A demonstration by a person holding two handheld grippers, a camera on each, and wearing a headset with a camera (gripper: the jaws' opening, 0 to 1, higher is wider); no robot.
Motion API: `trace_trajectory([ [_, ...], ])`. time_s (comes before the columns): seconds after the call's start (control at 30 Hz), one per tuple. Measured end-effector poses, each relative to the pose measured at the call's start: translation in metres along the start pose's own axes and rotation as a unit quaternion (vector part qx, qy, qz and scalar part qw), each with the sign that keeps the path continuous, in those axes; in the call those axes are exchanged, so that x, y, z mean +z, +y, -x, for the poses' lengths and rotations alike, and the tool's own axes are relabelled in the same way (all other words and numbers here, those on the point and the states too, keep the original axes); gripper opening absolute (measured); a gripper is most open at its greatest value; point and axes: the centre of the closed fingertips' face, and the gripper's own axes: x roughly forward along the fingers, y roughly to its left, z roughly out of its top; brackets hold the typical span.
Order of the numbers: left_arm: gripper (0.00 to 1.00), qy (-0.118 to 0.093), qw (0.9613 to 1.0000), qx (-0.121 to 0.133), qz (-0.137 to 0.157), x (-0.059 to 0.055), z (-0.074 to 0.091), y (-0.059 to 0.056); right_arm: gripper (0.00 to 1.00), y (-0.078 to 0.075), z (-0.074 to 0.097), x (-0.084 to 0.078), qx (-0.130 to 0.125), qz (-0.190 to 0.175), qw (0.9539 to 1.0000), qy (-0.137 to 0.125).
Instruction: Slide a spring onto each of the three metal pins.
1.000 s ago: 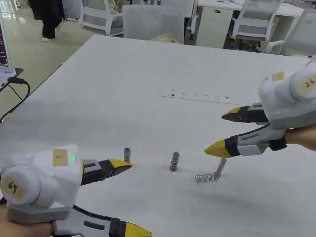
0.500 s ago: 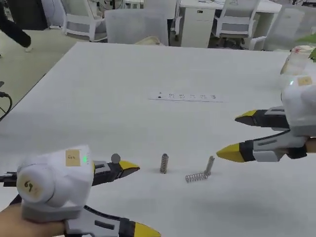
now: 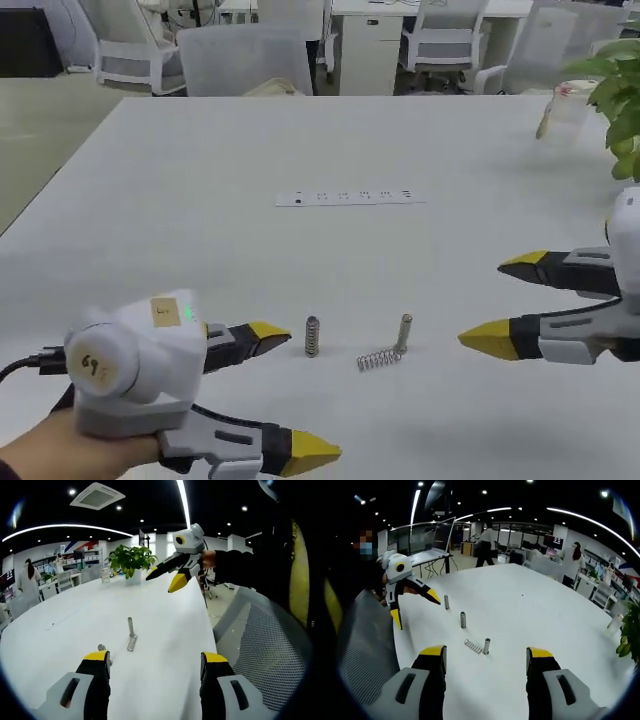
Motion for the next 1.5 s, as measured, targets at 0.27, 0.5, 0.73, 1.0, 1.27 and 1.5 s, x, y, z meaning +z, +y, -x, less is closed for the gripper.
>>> trace_trajectory([
  [0.27, 0.68, 0.001, 1.0, -0.008, 0.005, 0.0, -0.02, 0.003, 0.63, 0.005, 0.008, -0.012, -0.009, -0.018, 0.9998, -0.004],
  [0.5, 0.67, 0.012, 0.9997, -0.019, 0.006, -0.007, -0.037, 0.004, 0.63, 0.008, 0.015, -0.023, -0.016, -0.034, 0.9993, -0.006],
  [0.73, 0.65, 0.025, 0.9993, -0.019, 0.018, -0.018, -0.055, 0.01, 0.63, 0.011, 0.017, -0.045, -0.02, -0.06, 0.998, -0.003],
  [1.0, 0.61, 0.026, 0.999, 0.002, 0.037, -0.022, -0.07, 0.023, 0.62, 0.016, 0.017, -0.056, -0.021, -0.075, 0.9969, -0.007],
  [1.27, 0.55, 0.035, 0.9983, 0.015, 0.045, -0.03, -0.088, 0.027, 0.62, 0.013, 0.019, -0.065, -0.026, -0.088, 0.9957, -0.007],
  [1.5, 0.47, 0.041, 0.9973, 0.028, 0.054, -0.037, -0.102, 0.033, 0.62, 0.013, 0.022, -0.073, -0.029, -0.1, 0.9946, -0.006],
])
